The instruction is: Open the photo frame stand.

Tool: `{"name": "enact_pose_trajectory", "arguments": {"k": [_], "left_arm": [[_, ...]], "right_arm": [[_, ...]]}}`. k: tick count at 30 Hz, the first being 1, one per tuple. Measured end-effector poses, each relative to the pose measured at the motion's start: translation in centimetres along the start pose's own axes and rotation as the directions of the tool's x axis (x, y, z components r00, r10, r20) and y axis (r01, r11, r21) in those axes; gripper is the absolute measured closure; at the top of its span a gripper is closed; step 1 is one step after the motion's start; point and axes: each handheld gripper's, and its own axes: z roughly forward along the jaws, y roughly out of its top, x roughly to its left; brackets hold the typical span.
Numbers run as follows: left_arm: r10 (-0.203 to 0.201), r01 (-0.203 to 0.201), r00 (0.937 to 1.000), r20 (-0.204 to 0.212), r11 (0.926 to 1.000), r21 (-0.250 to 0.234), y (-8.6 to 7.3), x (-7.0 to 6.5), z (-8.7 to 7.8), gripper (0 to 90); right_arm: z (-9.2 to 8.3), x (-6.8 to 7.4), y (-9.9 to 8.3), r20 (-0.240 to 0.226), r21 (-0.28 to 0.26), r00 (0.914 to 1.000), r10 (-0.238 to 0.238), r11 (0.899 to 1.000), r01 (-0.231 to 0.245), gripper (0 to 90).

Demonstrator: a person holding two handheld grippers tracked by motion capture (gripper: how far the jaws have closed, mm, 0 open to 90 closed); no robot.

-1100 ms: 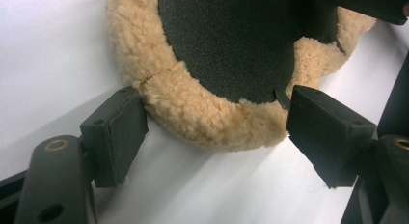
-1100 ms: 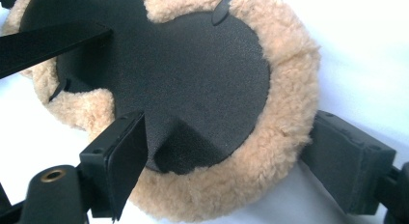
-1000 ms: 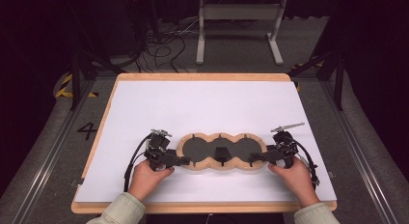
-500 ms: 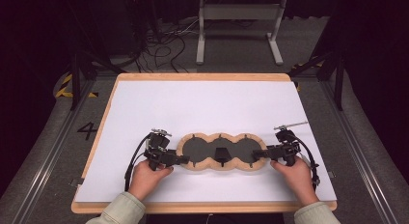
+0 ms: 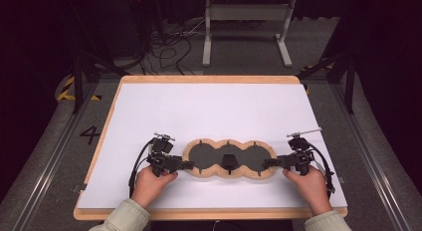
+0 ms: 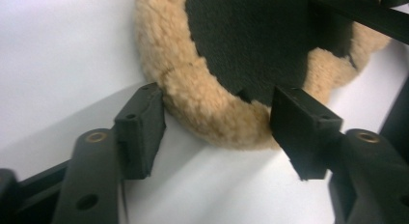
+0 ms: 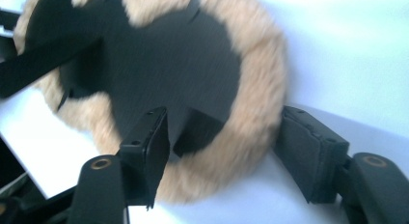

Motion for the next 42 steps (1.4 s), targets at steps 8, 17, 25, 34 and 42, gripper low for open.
{"name": "enact_pose_trajectory", "arguments": {"k": [8,17,25,34,42], "left_arm": [[-0.024,0.024,0.9997,-0.004,0.9997,0.008,0.1,-0.4,0.2,35.0],[-0.024,0.022,0.9985,-0.050,0.9994,-0.028,0.1,-0.5,-0.1,44.9],[0.022,-0.034,0.9916,-0.127,0.9945,-0.099,0.1,-1.4,-1.0,63.0],[0.072,-0.112,0.9802,-0.185,0.9704,-0.214,0.0,-2.3,-2.4,66.2],[0.110,-0.166,0.9677,-0.227,0.9563,-0.241,-0.1,-2.5,-2.6,69.7]], "right_arm": [[0.2,0.7,-0.4,0.006,0.000,0.9995,0.031,1.000,-0.031,31.9],[0.1,0.9,0.1,0.050,-0.026,0.9965,0.067,0.998,-0.066,42.4],[-2.2,2.0,0.1,0.036,-0.185,0.9992,0.016,0.983,-0.009,52.8],[-3.3,3.9,-0.1,0.134,-0.272,0.9858,-0.100,0.953,0.134,53.1],[-3.7,5.7,-0.6,0.280,-0.327,0.9314,-0.233,0.889,0.320,53.0]]}}
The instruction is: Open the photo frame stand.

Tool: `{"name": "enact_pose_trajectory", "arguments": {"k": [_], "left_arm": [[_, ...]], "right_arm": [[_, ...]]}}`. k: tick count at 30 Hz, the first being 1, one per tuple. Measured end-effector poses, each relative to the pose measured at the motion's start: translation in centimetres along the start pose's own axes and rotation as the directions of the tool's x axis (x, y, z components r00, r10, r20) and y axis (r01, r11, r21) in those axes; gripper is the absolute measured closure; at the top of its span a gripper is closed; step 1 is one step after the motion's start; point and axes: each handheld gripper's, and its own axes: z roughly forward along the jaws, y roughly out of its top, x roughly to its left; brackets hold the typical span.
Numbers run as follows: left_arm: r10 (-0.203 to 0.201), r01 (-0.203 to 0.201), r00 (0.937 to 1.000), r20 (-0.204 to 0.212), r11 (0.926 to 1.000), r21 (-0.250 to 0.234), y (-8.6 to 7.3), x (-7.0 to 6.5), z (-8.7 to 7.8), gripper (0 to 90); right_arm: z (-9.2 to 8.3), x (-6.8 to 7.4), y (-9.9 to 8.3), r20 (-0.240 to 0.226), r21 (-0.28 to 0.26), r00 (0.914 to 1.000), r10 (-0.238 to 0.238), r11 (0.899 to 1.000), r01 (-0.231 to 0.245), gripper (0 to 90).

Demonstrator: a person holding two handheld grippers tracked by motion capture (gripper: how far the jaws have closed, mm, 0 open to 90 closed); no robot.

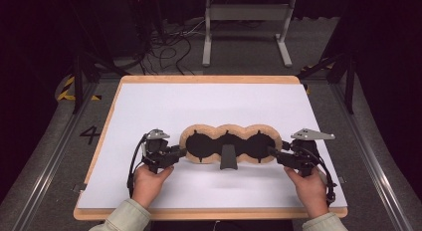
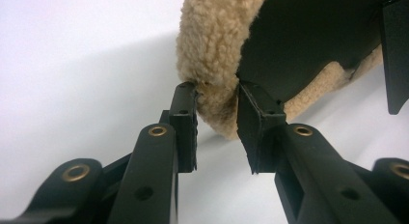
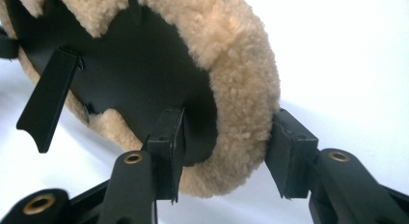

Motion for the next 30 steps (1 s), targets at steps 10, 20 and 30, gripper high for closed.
{"name": "enact_pose_trajectory", "arguments": {"k": [10,20,30], "left_arm": [[0.054,-0.053,0.9965,-0.064,0.9985,0.018,-0.2,0.0,0.7,72.5],[0.062,-0.061,0.9952,-0.076,0.9980,0.018,-0.2,-0.3,0.8,72.7],[0.092,-0.092,0.9911,-0.096,0.9957,0.012,-0.3,-0.3,0.8,72.6]], "right_arm": [[1.4,1.1,-0.8,0.096,0.073,0.9850,-0.143,0.988,0.137,53.0],[1.7,1.1,-1.2,0.109,0.097,0.9809,-0.161,0.984,0.150,53.3],[2.3,1.6,-1.5,0.139,0.136,0.9674,-0.212,0.972,0.193,55.1]]}}
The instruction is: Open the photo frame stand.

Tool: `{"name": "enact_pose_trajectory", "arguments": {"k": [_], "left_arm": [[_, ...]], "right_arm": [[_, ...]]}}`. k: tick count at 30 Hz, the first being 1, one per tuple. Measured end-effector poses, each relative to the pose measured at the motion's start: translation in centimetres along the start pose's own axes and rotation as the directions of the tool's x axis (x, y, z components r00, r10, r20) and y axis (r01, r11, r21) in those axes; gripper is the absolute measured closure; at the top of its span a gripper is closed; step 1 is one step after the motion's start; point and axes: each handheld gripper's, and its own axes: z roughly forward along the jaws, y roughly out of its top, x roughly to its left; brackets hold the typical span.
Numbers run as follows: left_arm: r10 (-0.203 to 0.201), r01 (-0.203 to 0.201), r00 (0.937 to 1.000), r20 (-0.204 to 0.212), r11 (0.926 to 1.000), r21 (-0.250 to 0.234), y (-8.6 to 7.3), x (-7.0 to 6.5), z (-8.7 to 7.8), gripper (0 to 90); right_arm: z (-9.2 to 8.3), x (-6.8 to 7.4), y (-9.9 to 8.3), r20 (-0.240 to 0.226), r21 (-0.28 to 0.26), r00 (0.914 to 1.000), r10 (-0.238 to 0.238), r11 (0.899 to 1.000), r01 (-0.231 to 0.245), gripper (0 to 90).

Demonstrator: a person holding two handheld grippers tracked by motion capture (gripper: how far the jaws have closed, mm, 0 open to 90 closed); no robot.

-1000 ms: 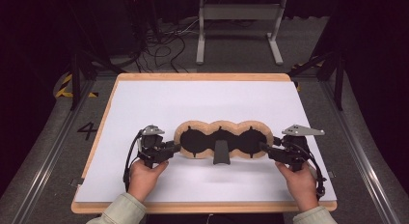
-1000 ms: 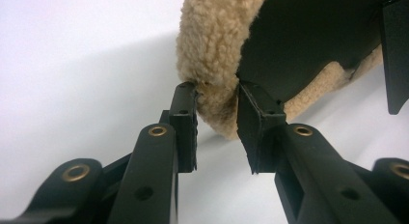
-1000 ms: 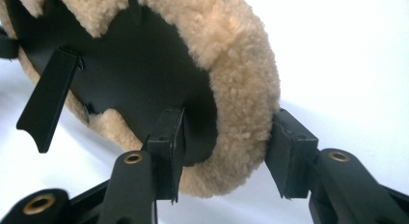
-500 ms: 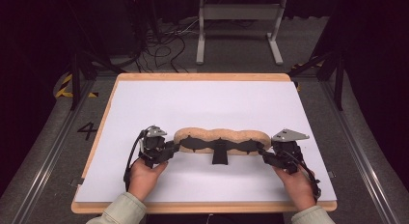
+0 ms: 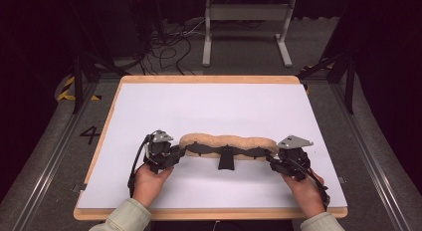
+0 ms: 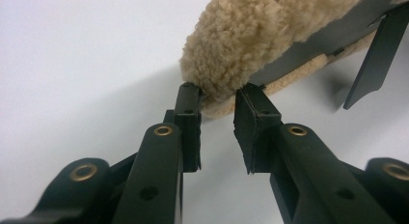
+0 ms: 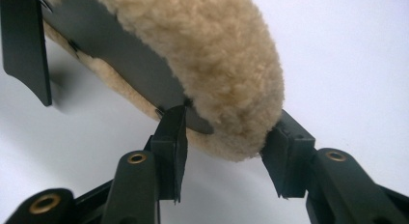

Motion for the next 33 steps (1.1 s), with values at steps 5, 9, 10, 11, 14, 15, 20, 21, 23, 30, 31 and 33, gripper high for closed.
{"name": "enact_pose_trajectory", "arguments": {"k": [5,9,10,11,14,15,20,21,23,30,31,33], "left_arm": [[0.035,-0.035,0.9992,-0.016,0.9993,0.010,-0.2,-0.3,-0.1,72.7],[0.087,-0.086,0.9945,-0.057,0.9959,0.030,-0.5,-0.8,-0.2,73.5],[0.086,-0.085,0.9946,-0.059,0.9961,0.025,-0.6,-1.0,-0.2,75.9],[0.085,-0.084,0.9947,-0.057,0.9961,0.026,-0.6,-0.9,-0.2,76.0],[0.065,-0.065,0.9975,-0.025,0.9976,0.024,-0.6,-0.5,-0.2,75.7],[0.062,-0.062,0.9979,-0.018,0.9978,0.024,-0.6,-0.4,-0.3,75.6],[0.038,-0.038,0.9992,0.010,0.9990,0.022,-0.7,-0.1,-0.4,69.5],[0.036,-0.036,0.9991,0.023,0.9990,0.025,-0.7,0.1,-0.6,66.9],[0.016,-0.017,0.9977,0.066,0.9996,0.023,-0.8,0.5,-1.0,60.8],[0.004,-0.002,0.9929,0.119,0.9998,-0.020,-1.2,0.9,-3.5,61.1],[0.010,-0.007,0.9915,0.130,0.9997,-0.023,-1.3,0.8,-3.7,61.8],[0.025,-0.020,0.9849,0.172,0.9993,-0.031,-1.4,0.5,-4.0,62.5]], "right_arm": [[-0.1,0.5,-0.3,0.031,0.013,0.9982,-0.052,0.999,0.051,56.8],[-0.3,1.1,-0.6,0.068,0.018,0.9925,-0.102,0.995,0.101,58.5],[-0.4,1.4,-0.8,0.080,0.021,0.9900,-0.116,0.993,0.114,59.1],[-0.5,1.6,-1.0,0.093,0.022,0.9872,-0.130,0.991,0.128,59.5],[-0.6,1.5,-1.1,0.090,0.016,0.9876,-0.129,0.992,0.128,59.0],[-0.6,1.5,-1.2,0.082,0.008,0.9902,-0.114,0.994,0.113,58.4],[-0.7,0.8,-1.2,0.024,-0.011,0.9966,-0.079,0.997,0.079,51.0],[-0.7,0.7,-1.3,0.009,-0.019,0.9977,-0.067,0.998,0.067,48.5],[-0.8,0.3,-1.3,-0.029,-0.029,0.9982,-0.052,0.998,0.051,44.9],[-1.6,-0.3,-1.4,-0.052,-0.051,0.9981,-0.034,0.998,0.031,43.8],[-1.7,-0.5,-1.4,-0.055,-0.047,0.9980,-0.029,0.999,0.026,44.3],[-2.0,-0.8,-1.4,-0.071,-0.052,0.9974,-0.012,0.999,0.009,47.2]]}}
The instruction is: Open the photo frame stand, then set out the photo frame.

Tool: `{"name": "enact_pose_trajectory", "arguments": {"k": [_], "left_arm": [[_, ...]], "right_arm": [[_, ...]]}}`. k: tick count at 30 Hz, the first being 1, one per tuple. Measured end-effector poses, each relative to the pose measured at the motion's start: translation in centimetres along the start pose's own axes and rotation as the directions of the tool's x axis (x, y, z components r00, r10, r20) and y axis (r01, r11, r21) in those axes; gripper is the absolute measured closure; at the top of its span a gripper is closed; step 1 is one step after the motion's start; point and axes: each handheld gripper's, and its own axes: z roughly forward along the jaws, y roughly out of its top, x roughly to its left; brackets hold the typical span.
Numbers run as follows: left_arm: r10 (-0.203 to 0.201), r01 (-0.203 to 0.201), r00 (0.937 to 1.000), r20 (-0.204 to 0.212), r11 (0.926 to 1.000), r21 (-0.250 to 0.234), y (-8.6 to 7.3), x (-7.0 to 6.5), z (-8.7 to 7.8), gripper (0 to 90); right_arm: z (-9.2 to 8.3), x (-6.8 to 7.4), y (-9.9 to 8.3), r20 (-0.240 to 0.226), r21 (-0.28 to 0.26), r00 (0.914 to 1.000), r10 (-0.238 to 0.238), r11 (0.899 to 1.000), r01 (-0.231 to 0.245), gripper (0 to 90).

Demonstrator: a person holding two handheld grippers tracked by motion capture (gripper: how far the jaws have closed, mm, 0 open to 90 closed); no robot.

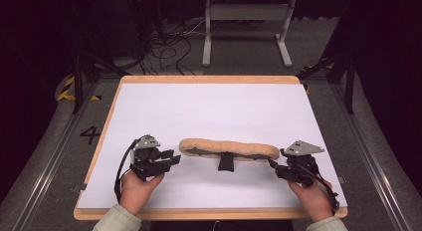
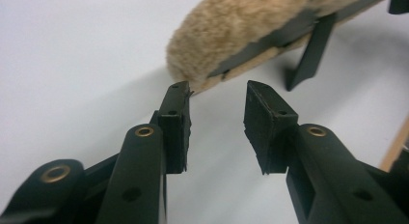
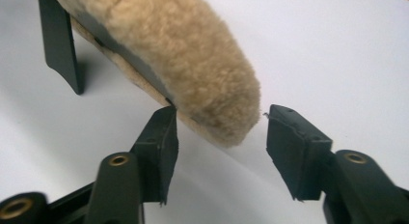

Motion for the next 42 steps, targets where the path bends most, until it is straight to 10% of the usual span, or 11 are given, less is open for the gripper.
{"name": "enact_pose_trajectory", "arguments": {"k": [7,17,29,42], "left_arm": [[0.100,-0.098,0.9908,0.092,0.9950,-0.019,0.3,-1.6,-0.1,71.0],[0.127,-0.131,0.9870,0.099,0.9907,0.037,0.5,-2.6,1.7,89.9],[0.097,-0.099,0.9946,0.039,0.9926,0.070,0.7,-2.1,3.8,90.0],[0.100,-0.099,0.9949,-0.011,0.9922,0.076,0.8,-1.9,4.6,90.0]], "right_arm": [[-1.7,-1.1,-0.4,-0.048,-0.013,0.9987,0.018,1.000,-0.019,58.1],[-2.6,-2.7,-1.0,-0.051,-0.043,0.9968,0.062,0.997,-0.064,89.1],[0.9,-2.8,0.1,-0.033,-0.030,0.9982,0.050,0.998,-0.051,90.0],[0.6,-2.7,-0.3,-0.057,-0.012,0.9975,0.042,0.999,-0.043,90.0]]}}
